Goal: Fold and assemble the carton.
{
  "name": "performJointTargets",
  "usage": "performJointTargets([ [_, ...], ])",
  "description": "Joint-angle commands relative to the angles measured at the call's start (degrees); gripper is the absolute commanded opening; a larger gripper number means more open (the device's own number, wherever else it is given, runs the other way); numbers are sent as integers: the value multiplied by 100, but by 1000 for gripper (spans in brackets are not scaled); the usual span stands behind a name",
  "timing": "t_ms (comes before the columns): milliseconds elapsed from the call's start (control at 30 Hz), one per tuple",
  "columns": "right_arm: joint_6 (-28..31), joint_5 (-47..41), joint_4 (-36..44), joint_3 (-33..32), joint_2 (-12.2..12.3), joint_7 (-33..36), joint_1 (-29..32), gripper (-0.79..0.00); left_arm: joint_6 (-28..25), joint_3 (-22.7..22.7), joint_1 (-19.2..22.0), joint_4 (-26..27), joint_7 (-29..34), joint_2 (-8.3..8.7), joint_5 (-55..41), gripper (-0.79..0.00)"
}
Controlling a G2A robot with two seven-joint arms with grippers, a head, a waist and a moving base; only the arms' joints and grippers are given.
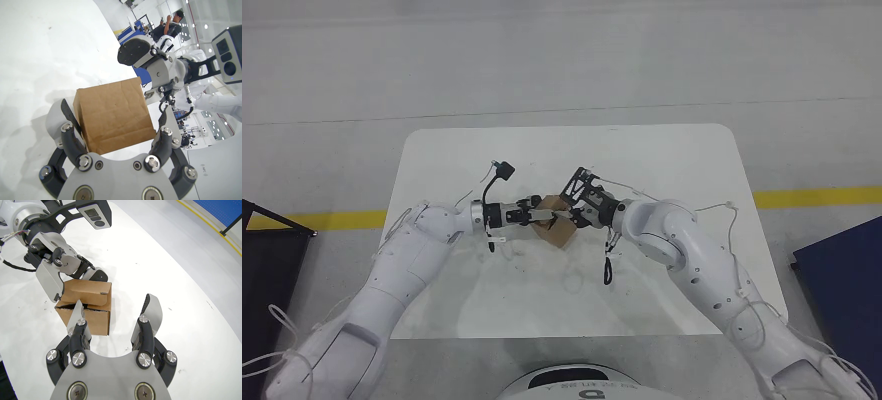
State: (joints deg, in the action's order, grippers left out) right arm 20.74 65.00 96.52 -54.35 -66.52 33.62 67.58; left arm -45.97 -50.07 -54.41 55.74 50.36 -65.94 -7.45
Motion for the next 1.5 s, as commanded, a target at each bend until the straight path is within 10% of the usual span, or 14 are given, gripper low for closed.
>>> performJointTargets([
  [0,8,-1,-3,-17,3,33,13,-215,5,9,14,-14,15,-4,1,0],
  [1467,224,98,139,-318,88,572,271,-296,325,482,480,-510,244,-229,369,0],
])
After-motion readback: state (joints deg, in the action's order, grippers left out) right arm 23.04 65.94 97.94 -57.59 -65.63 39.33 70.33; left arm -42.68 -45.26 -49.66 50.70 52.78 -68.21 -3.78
